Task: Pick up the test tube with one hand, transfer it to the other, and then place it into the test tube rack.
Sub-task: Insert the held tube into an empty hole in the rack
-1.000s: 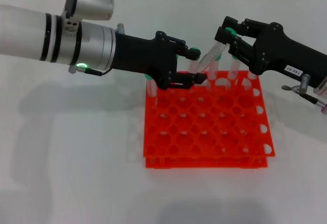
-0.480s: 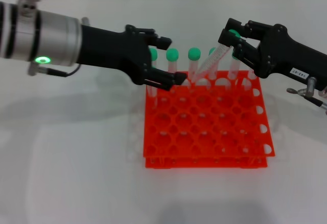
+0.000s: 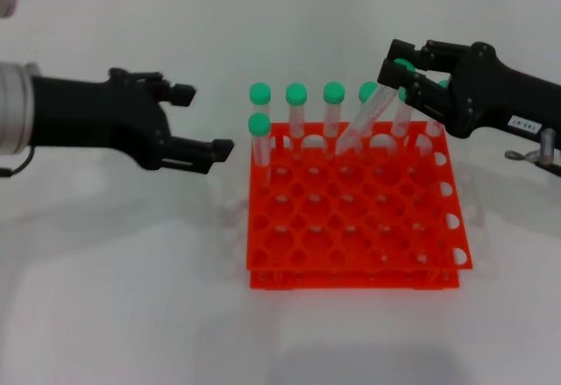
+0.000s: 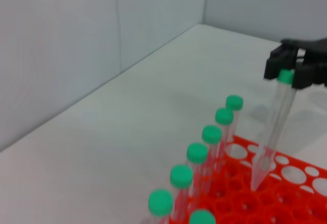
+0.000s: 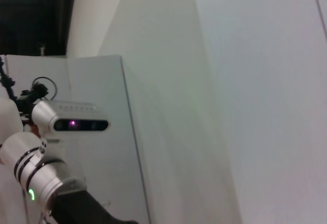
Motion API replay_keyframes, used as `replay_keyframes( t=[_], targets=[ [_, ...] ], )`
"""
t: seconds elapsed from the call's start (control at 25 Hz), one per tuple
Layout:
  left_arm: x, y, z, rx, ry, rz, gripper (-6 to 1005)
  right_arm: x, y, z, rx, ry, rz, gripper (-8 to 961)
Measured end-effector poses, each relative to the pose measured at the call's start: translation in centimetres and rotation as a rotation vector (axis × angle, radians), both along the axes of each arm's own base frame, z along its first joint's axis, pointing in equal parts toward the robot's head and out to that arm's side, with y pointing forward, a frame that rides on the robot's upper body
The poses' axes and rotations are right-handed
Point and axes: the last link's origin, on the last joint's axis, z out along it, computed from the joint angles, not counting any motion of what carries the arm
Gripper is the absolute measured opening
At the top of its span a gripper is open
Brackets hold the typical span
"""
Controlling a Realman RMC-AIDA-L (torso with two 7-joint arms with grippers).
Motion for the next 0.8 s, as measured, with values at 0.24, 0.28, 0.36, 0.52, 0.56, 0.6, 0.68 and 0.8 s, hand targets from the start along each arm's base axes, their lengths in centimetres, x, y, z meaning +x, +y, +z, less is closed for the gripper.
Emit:
replay_keyframes(
  t=[0.24, 0.28, 0.36, 0.52, 0.56, 0.6, 0.68, 0.8],
  targets=[
    [-3.0, -2.2, 1.3, 0.059, -0.062, 0.06, 895, -1.1, 1.0, 0.8, -0.028, -0.046, 0.023, 249],
    [-3.5, -2.6, 1.6, 0.076, -0.086, 0.056, 895, -1.4, 1.3, 0.8, -0.032, -0.06, 0.028, 249],
    [-4.7, -3.7, 2.2, 0.109, -0.142, 0.047, 895, -2.0, 1.6, 0.9, -0.04, -0.077, 0.036, 249],
    [-7.1, -5.8, 2.7, 0.182, -0.202, -0.014, 895, -2.9, 2.1, 1.0, -0.054, -0.095, 0.048, 249],
    [-7.9, -6.3, 2.7, 0.205, -0.209, -0.023, 895, -3.2, 2.2, 1.0, -0.058, -0.1, 0.051, 249],
    [-8.7, -6.7, 2.6, 0.227, -0.22, -0.027, 895, -3.5, 2.4, 1.0, -0.063, -0.105, 0.056, 249],
    [-10.2, -7.2, 2.5, 0.262, -0.243, -0.017, 895, -4.0, 2.7, 1.0, -0.072, -0.117, 0.065, 249],
    [-12.7, -7.8, 1.9, 0.304, -0.269, 0.012, 895, -4.8, 3.2, 1.0, -0.088, -0.145, 0.075, 249]
  ],
)
